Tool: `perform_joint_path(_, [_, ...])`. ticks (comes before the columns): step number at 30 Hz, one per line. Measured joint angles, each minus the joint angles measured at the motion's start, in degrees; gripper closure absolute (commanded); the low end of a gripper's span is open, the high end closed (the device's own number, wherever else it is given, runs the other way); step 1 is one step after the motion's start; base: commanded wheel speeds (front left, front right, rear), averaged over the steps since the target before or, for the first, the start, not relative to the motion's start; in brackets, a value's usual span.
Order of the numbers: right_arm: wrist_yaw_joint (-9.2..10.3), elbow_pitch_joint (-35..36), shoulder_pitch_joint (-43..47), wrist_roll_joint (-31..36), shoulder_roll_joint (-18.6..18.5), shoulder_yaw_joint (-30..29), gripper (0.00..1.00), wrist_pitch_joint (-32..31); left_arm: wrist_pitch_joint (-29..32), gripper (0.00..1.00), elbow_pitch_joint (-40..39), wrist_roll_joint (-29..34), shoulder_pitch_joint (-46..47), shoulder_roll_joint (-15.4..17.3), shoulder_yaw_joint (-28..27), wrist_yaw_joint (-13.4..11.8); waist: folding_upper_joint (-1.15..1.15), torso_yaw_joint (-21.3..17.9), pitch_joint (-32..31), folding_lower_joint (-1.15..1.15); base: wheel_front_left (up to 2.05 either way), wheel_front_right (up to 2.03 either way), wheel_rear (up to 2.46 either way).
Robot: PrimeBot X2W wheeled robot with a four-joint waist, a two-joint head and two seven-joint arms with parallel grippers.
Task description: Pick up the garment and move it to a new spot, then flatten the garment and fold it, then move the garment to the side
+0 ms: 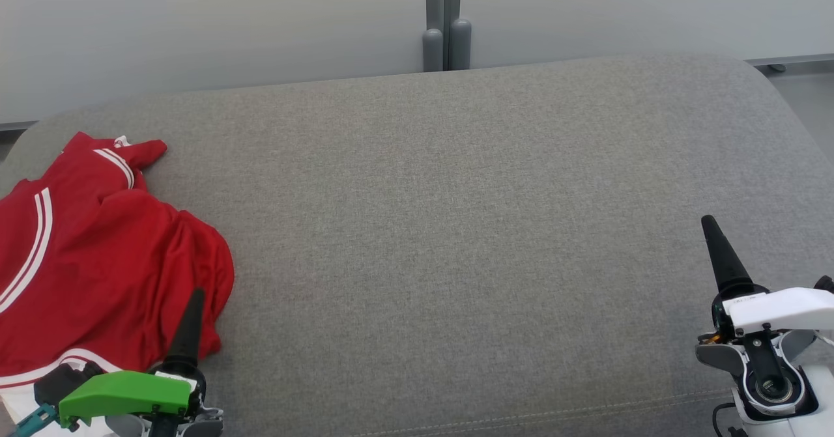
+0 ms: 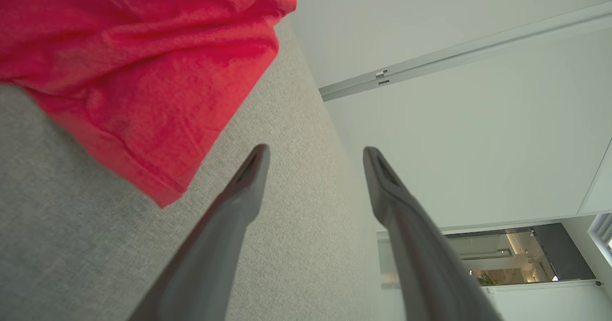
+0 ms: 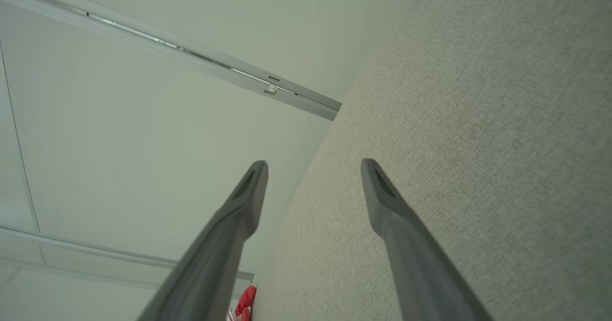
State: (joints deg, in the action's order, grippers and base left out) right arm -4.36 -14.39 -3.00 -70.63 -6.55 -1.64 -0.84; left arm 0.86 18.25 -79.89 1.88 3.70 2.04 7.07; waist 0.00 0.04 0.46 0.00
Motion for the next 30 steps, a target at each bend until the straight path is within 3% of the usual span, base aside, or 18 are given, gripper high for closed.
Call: perform_joint_path(30, [4.32, -1.04, 0.01, 25.55, -3.34, 7.24, 0.00, 5.64, -5.73, 0.00, -0.46, 26.06, 1.74, 0.77, 1.99, -1.48, 0.00, 0.31, -0.54, 0.00, 0.00, 0.00, 0.00])
